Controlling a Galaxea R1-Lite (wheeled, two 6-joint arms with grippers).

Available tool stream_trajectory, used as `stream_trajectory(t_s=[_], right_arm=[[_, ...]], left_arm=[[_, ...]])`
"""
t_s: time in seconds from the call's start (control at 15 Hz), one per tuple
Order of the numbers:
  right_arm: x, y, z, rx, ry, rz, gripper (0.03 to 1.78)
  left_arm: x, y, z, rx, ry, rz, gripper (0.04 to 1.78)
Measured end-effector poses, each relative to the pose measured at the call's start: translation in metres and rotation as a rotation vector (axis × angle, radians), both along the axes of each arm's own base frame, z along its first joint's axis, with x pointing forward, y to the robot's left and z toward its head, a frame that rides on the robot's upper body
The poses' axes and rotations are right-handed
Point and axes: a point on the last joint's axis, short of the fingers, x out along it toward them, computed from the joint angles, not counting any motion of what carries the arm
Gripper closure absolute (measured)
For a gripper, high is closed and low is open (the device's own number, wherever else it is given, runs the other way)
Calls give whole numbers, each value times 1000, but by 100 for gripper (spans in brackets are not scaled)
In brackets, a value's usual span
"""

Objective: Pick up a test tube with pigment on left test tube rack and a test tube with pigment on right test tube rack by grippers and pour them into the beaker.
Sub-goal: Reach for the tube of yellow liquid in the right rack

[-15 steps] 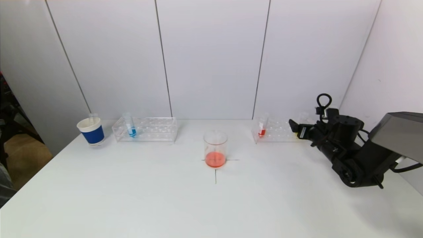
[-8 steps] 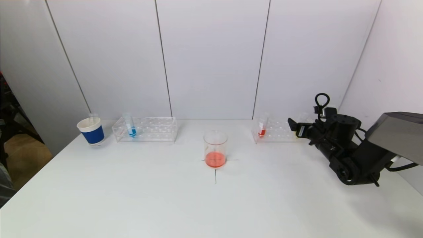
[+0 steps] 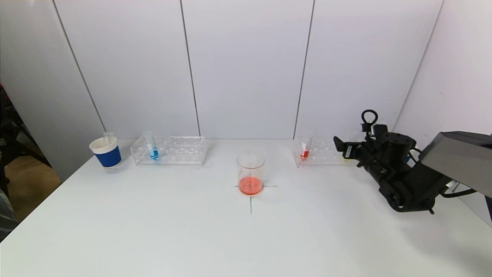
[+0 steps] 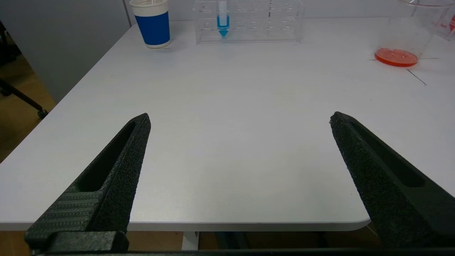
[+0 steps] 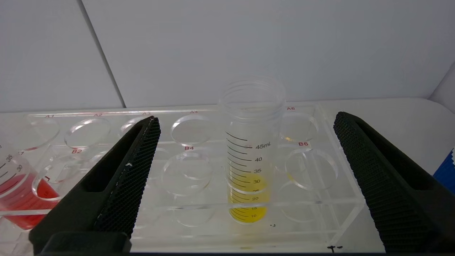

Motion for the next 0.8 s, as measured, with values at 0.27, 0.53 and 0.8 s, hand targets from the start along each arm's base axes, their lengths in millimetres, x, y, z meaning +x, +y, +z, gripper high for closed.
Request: stream_trajectory(t_s=[0.27, 0.53, 0.8], right_arm=[[4, -4, -2, -14, -6, -5, 4], [8, -4, -5, -32, -10, -3, 4], [12, -4, -7, -36, -15, -2, 4]], left_arm=[[0, 0, 0, 0, 0, 0, 6], [0, 0, 0, 1, 0, 0, 6], [0, 0, 0, 0, 0, 0, 6]])
